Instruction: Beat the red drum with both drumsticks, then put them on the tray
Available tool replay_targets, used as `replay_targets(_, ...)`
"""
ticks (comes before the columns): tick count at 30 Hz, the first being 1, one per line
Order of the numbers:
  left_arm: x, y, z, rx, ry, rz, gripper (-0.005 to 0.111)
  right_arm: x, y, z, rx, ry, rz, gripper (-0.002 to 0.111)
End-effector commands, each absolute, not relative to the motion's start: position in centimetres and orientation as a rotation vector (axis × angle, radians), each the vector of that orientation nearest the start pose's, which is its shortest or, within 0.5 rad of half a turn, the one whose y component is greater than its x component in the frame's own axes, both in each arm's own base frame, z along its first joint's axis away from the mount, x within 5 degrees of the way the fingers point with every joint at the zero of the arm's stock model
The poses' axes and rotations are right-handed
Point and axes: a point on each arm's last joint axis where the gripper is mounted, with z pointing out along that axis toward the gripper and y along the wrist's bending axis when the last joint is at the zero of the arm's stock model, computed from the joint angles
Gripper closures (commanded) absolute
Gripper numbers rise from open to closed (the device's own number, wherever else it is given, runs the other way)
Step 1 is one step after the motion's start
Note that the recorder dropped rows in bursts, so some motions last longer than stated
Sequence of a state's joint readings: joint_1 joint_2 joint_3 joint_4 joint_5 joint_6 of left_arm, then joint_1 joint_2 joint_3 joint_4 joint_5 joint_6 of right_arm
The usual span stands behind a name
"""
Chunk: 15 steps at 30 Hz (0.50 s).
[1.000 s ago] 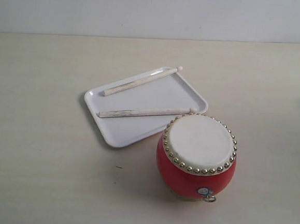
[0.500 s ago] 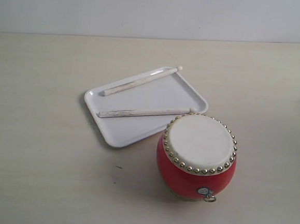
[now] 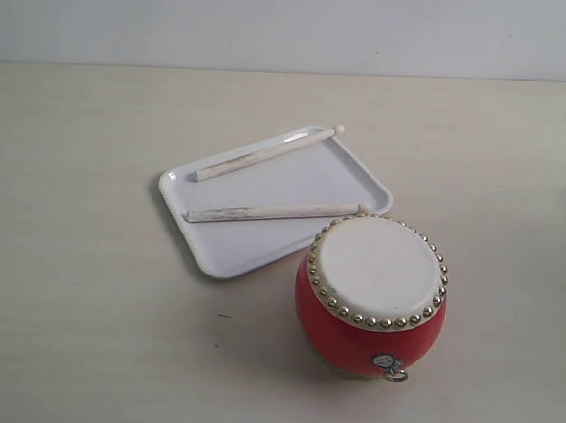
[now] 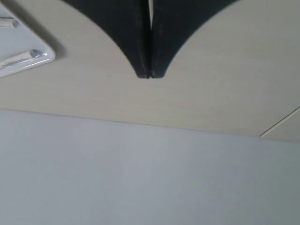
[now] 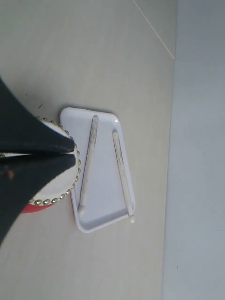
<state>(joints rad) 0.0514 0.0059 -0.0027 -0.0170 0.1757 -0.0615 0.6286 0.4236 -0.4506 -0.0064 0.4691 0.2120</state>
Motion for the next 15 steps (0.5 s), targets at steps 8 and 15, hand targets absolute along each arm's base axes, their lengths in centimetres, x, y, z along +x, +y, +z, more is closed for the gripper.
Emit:
replay_targets(8,5.61,0.3,19.83,-0.136,1.642,-0.045,0.107,7.31,5.28,29.25,-0.41,1.919,0.553,0.108)
replay_targets(15,5.61,0.3,19.83,-0.136,1.642,-0.045,0.107,7.31,5.28,29.25,-0.41,1.919,0.553,0.108)
